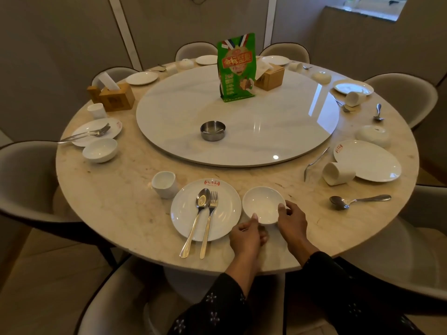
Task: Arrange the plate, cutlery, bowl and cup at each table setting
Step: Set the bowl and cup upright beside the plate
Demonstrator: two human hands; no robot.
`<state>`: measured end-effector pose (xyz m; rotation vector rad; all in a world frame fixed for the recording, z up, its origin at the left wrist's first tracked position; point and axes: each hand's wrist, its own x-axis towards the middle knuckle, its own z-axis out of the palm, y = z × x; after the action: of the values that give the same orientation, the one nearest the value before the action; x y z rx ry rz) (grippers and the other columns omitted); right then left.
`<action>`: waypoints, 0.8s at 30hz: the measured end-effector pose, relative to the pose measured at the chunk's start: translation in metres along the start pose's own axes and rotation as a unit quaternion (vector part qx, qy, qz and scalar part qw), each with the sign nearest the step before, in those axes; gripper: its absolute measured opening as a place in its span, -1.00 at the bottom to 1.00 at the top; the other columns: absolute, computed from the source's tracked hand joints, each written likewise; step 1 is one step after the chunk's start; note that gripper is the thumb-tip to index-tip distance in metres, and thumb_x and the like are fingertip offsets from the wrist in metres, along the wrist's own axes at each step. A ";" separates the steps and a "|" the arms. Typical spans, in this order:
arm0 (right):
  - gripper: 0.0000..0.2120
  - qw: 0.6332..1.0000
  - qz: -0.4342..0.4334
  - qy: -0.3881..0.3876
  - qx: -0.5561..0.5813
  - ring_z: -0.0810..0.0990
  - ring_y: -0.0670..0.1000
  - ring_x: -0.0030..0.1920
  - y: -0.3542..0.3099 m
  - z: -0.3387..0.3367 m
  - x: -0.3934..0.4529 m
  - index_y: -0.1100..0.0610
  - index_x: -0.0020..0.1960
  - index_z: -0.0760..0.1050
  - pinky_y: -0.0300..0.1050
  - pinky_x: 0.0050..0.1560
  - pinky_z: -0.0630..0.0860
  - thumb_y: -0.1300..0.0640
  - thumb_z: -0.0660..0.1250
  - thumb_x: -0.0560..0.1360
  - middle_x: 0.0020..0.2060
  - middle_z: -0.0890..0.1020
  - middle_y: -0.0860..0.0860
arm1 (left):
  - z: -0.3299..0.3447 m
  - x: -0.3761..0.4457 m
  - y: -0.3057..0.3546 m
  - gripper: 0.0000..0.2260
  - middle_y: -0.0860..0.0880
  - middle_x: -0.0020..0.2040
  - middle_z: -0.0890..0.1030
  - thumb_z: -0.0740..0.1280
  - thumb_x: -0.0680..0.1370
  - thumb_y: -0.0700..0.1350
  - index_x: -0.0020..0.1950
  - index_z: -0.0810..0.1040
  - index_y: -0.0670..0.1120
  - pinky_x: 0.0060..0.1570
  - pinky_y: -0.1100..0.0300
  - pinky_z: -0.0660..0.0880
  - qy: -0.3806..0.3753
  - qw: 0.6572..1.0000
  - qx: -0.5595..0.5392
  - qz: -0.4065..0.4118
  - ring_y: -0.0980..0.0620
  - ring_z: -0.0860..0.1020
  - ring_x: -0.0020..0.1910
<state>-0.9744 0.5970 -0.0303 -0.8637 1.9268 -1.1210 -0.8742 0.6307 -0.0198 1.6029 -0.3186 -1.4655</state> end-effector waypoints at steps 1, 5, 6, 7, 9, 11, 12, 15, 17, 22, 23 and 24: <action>-0.62 1.000 0.003 -0.003 0.002 0.54 0.10 0.13 0.001 -0.001 -0.001 0.14 0.40 0.40 0.04 0.14 0.53 0.04 0.19 0.62 0.20 0.57 0.13 | -0.007 -0.004 0.004 -0.78 -0.10 -0.16 0.67 0.40 0.52 0.02 0.02 0.55 -0.11 -0.14 0.10 0.65 -0.008 0.999 0.021 0.023 0.02 0.63 -0.26; -0.61 1.000 0.017 -0.013 0.023 0.56 0.16 0.10 0.002 0.003 -0.010 0.09 0.40 0.37 0.18 0.14 0.55 0.03 0.21 0.60 0.17 0.57 0.14 | -0.044 -0.009 0.034 -0.76 -0.09 -0.10 0.64 0.37 0.54 0.04 0.02 0.54 -0.11 -0.35 0.26 0.56 -0.028 0.975 0.127 0.180 0.08 0.61 -0.33; -0.60 0.999 0.021 -0.009 0.027 0.55 0.17 0.11 0.001 0.005 -0.013 0.08 0.41 0.35 0.20 0.15 0.55 0.03 0.22 0.60 0.18 0.56 0.14 | -0.055 -0.007 0.046 -0.77 -0.08 -0.10 0.64 0.37 0.54 0.04 0.01 0.54 -0.13 -0.37 0.26 0.54 -0.021 0.966 0.143 0.212 0.09 0.61 -0.34; -0.59 0.999 0.026 -0.004 0.030 0.55 0.17 0.13 -0.001 0.007 -0.015 0.07 0.42 0.33 0.21 0.15 0.55 0.03 0.23 0.60 0.20 0.54 0.14 | -0.066 -0.004 0.058 -0.79 -0.07 -0.11 0.64 0.37 0.54 0.01 -0.01 0.55 -0.13 -0.37 0.25 0.54 -0.007 0.959 0.155 0.238 0.09 0.60 -0.34; -0.55 0.998 0.042 0.008 0.042 0.52 0.18 0.18 -0.002 0.011 -0.020 0.04 0.46 0.28 0.21 0.18 0.53 0.02 0.24 0.59 0.26 0.49 0.14 | -0.093 0.009 0.082 -0.86 -0.03 -0.12 0.64 0.38 0.55 -0.06 -0.02 0.57 -0.14 -0.22 0.15 0.54 0.043 0.943 0.173 0.280 0.06 0.60 -0.24; -0.52 0.996 0.065 0.019 0.056 0.52 0.18 0.20 -0.001 0.014 -0.023 -0.01 0.48 0.24 0.20 0.19 0.54 0.04 0.24 0.59 0.30 0.48 0.14 | -0.123 0.029 0.100 -0.89 -0.03 -0.09 0.61 0.37 0.54 -0.14 0.02 0.55 -0.15 -0.11 0.16 0.43 0.109 0.925 0.200 0.305 -0.01 0.58 -0.08; -0.52 0.995 0.075 0.022 0.063 0.54 0.18 0.18 -0.002 0.015 -0.026 -0.04 0.48 0.23 0.19 0.16 0.56 0.05 0.24 0.59 0.29 0.49 0.14 | -0.137 0.041 0.106 -0.87 -0.06 -0.04 0.60 0.36 0.54 -0.17 0.06 0.53 -0.16 -0.09 0.18 0.39 0.135 0.921 0.211 0.297 -0.05 0.56 -0.03; -0.54 0.993 0.089 0.031 0.073 0.60 0.15 0.05 0.001 0.016 -0.032 -0.05 0.47 0.25 0.04 -0.10 0.63 0.09 0.23 0.60 0.20 0.55 0.12 | -0.172 0.074 0.110 -0.71 -0.17 0.11 0.58 0.35 0.52 -0.18 0.22 0.46 -0.16 -0.01 0.11 0.44 0.143 0.929 0.263 0.217 -0.15 0.55 0.07; -0.55 0.992 0.095 0.044 0.075 0.62 0.14 -0.05 -0.001 0.018 -0.035 -0.02 0.48 0.26 -0.12 -0.30 0.56 0.12 0.21 0.61 0.15 0.56 0.12 | -0.182 0.086 0.108 -0.66 -0.17 0.11 0.60 0.35 0.50 -0.18 0.27 0.46 -0.13 0.09 0.00 0.54 0.105 0.935 0.292 0.173 -0.19 0.58 0.06; -0.56 0.985 0.117 0.073 0.104 0.67 0.13 -0.25 -0.005 0.025 -0.041 -0.03 0.46 0.28 -0.12 -0.34 0.57 0.17 0.22 0.61 0.14 0.59 0.16 | -0.182 0.094 0.106 -0.70 -0.12 0.10 0.63 0.36 0.50 -0.25 0.23 0.56 -0.10 0.04 -0.11 0.60 0.018 0.946 0.266 0.182 -0.14 0.61 0.04; -0.56 0.984 0.119 0.079 0.107 0.66 0.11 -0.27 -0.005 0.026 -0.043 -0.03 0.46 0.28 -0.13 -0.35 0.56 0.18 0.22 0.61 0.14 0.59 0.16 | -0.181 0.096 0.106 -0.70 -0.12 0.11 0.63 0.35 0.51 -0.25 0.23 0.57 -0.10 0.06 -0.12 0.59 0.012 0.945 0.267 0.188 -0.13 0.60 0.06; -0.56 0.983 0.121 0.087 0.109 0.66 0.10 -0.29 -0.005 0.027 -0.044 -0.03 0.46 0.28 -0.15 -0.37 0.54 0.18 0.22 0.60 0.14 0.59 0.16 | -0.179 0.097 0.107 -0.70 -0.11 0.11 0.63 0.34 0.51 -0.27 0.23 0.58 -0.10 0.09 -0.12 0.58 0.010 0.944 0.267 0.194 -0.12 0.59 0.07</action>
<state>-0.9281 0.6203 -0.0244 -0.4136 1.9414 -1.2620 -0.6492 0.5814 -0.0257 1.8338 -1.0300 -1.1063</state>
